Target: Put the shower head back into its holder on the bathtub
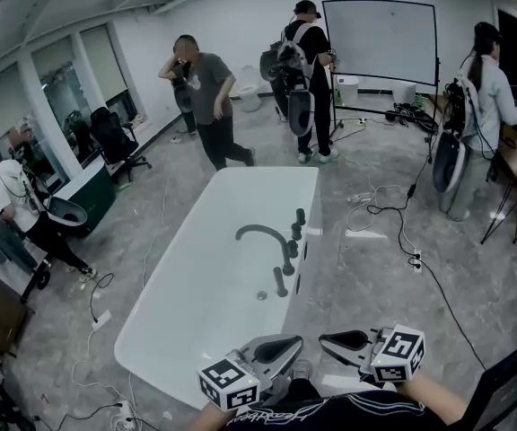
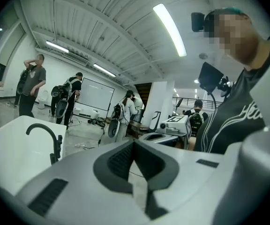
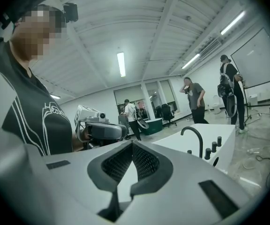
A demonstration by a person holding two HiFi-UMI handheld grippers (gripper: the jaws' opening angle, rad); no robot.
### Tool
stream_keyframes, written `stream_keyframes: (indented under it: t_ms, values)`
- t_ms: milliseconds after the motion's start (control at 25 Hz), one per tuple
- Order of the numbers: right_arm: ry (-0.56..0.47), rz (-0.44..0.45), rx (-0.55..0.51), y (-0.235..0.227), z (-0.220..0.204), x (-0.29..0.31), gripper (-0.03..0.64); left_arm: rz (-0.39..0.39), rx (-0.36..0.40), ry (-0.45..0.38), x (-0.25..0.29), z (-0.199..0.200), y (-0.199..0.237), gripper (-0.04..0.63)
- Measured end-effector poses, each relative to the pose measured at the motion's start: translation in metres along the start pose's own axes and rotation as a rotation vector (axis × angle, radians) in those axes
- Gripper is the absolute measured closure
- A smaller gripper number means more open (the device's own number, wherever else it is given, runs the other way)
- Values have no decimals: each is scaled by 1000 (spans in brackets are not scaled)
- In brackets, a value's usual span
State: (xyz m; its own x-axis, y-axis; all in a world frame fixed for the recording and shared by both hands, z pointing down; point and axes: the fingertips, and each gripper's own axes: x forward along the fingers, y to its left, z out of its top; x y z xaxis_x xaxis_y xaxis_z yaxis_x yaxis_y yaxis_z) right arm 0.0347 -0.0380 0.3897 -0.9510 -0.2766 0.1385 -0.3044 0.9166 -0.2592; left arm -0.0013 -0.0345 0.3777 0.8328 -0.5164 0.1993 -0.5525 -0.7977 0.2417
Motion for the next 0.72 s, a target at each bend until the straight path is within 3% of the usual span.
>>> stream_keyframes:
  t_ms: [720]
  values:
    - [-17,28,18,20,-3,-11,604,-32,-45,-22,-2,0,-28,591]
